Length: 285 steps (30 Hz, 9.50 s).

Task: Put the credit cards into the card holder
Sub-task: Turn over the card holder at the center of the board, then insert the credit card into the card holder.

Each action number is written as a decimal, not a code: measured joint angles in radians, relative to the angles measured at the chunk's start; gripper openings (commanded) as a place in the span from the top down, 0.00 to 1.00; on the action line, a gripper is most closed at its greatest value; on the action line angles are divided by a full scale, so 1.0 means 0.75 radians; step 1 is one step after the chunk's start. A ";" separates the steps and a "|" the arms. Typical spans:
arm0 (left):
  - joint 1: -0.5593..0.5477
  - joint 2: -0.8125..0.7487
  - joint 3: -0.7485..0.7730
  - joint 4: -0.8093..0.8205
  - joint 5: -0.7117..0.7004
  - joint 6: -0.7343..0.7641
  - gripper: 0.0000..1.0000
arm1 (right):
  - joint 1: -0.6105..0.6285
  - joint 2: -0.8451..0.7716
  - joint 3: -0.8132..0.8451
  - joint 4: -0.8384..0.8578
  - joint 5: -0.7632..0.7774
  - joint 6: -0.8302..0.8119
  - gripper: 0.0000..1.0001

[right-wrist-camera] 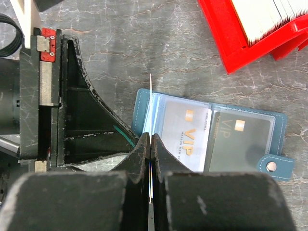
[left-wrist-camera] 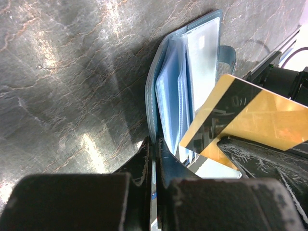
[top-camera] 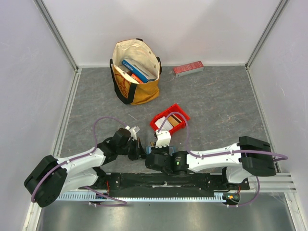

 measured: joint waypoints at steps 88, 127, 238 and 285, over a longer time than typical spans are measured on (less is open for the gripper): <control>0.000 0.015 -0.002 0.001 0.001 0.001 0.98 | -0.096 -0.165 -0.143 0.052 -0.094 -0.031 1.00; 0.000 0.224 0.001 0.133 0.011 0.001 0.98 | -0.288 -0.763 -0.492 -0.225 -0.278 0.101 1.00; 0.000 0.210 0.008 0.103 -0.002 0.002 0.98 | -0.422 -0.172 -1.023 1.450 -0.837 0.350 1.00; 0.000 0.216 0.012 0.100 -0.001 0.002 0.98 | -0.291 -0.125 -0.366 0.313 -0.639 0.128 0.28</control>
